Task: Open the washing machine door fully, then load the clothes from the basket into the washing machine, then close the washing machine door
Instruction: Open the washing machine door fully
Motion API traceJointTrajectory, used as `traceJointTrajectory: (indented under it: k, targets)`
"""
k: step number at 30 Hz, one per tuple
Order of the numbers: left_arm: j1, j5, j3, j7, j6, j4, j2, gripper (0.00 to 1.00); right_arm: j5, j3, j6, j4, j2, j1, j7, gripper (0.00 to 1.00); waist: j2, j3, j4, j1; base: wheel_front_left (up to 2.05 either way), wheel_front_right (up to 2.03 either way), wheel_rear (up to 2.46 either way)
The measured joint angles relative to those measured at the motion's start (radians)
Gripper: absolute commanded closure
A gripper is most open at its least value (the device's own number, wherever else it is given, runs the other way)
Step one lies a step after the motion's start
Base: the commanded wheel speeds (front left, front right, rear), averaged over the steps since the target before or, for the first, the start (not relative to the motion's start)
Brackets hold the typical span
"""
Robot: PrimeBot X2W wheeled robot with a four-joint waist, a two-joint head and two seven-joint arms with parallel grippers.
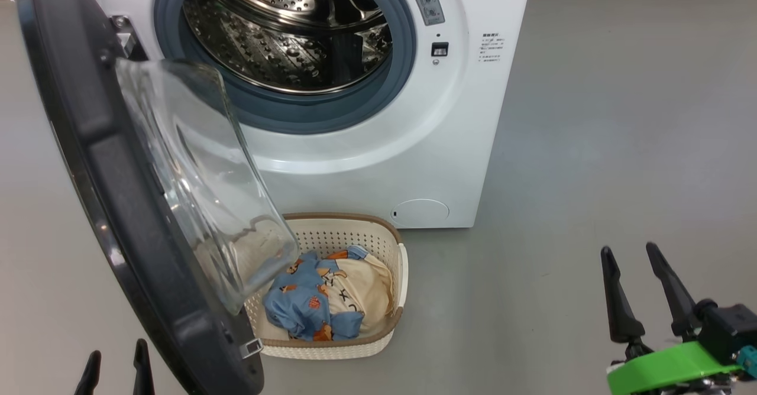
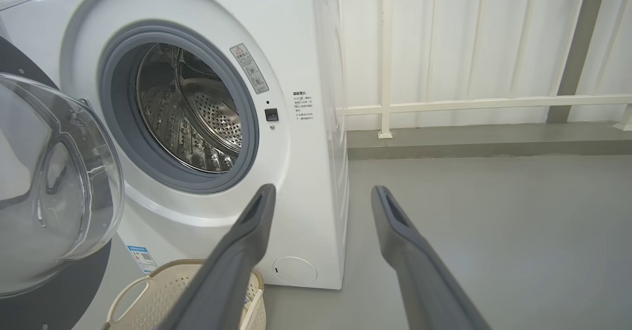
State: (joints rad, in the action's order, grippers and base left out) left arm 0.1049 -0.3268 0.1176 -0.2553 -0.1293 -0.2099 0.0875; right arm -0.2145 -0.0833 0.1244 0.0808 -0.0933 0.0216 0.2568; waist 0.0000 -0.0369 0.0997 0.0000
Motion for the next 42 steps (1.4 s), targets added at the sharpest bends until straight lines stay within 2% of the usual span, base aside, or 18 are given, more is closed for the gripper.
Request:
traceJointTrajectory:
  k: [8, 42]
  targets:
    - [0.024, 0.0, -0.001, 0.0, 0.0, 0.007, 0.0, 0.0, 0.022, -0.036, 0.0, 0.014, 0.03, -0.044, 0.0, 0.0, 0.0, 0.004, 0.001, 0.0, 0.0, 0.0, 0.0]
    - [0.04, 0.006, -0.002, 0.0, 0.0, 0.013, -0.002, 0.0, 0.055, -0.068, 0.0, 0.091, 0.042, -0.082, 0.0, 0.0, 0.0, 0.017, 0.0, 0.0, 0.0, 0.0, 0.0]
